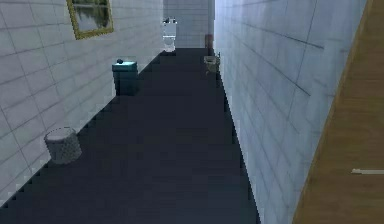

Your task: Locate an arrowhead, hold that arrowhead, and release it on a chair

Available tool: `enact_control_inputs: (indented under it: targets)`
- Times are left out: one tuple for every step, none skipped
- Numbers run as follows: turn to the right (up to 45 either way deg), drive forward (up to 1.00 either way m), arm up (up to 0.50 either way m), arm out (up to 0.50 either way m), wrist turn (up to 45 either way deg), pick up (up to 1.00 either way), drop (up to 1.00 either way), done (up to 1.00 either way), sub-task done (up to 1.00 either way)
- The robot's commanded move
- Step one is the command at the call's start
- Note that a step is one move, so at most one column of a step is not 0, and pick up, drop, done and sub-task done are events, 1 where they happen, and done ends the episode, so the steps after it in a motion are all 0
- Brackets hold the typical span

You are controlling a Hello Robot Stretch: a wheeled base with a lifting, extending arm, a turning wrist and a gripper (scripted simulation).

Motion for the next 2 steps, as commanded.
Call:
enact_control_inputs:
  targets:
    - [42.0, 0.00, 0.00, 0.00, 0.0, 0.00, 0.00, 0.00, 0.00]
    - [0.0, 0.30, 0.00, 0.00, 0.0, 0.00, 0.00, 0.00, 0.00]
